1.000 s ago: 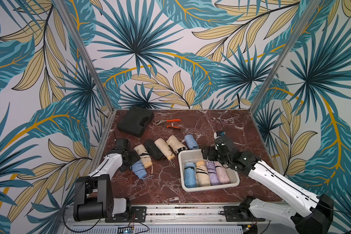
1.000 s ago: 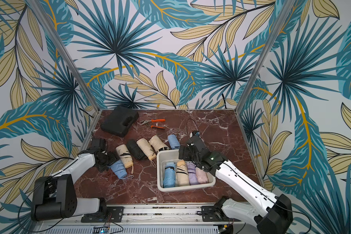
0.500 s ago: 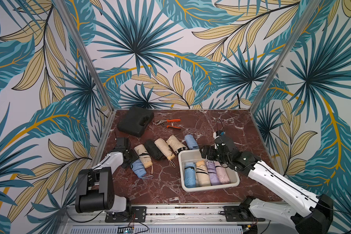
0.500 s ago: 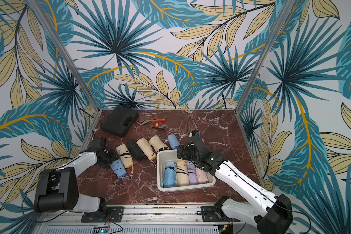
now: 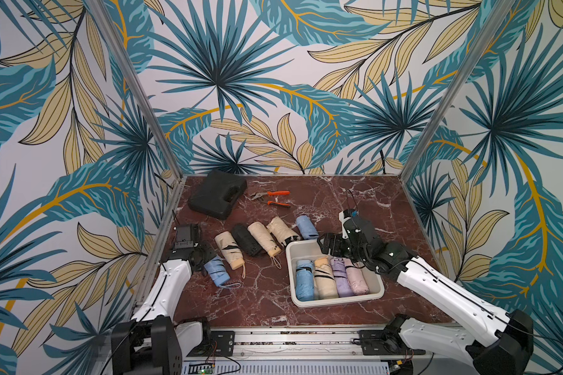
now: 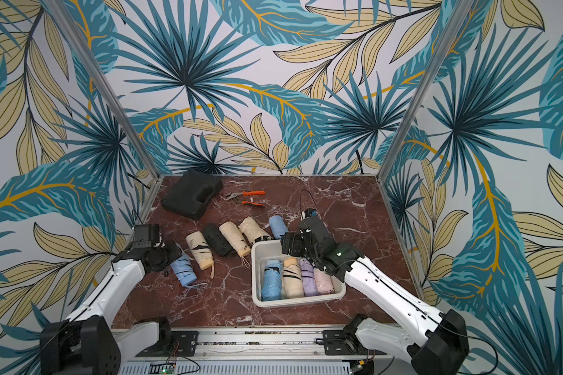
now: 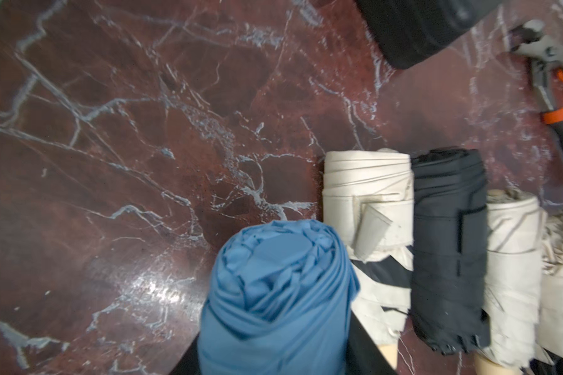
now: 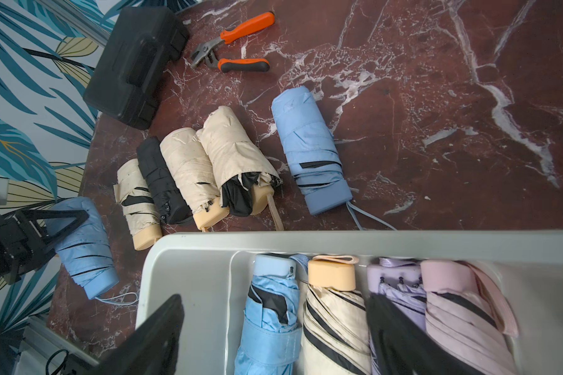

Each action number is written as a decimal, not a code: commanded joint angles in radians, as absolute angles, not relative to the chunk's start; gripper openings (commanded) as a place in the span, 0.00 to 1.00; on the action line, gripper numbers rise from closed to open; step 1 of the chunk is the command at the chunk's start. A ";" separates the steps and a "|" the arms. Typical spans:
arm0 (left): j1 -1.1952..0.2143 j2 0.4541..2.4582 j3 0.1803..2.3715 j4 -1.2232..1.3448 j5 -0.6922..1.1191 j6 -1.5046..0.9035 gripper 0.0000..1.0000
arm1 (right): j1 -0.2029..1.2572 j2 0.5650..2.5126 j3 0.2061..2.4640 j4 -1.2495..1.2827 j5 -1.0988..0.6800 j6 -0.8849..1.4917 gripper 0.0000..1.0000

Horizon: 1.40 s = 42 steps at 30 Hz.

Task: Put the umbrella into the storage box
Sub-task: Pick up the umbrella from the center of the board.

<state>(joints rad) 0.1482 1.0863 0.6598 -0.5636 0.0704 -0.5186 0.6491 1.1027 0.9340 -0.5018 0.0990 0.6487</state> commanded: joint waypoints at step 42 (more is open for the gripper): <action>-0.651 1.080 1.081 -0.419 0.473 0.655 0.15 | 0.697 1.181 1.131 -0.386 -0.537 0.600 0.96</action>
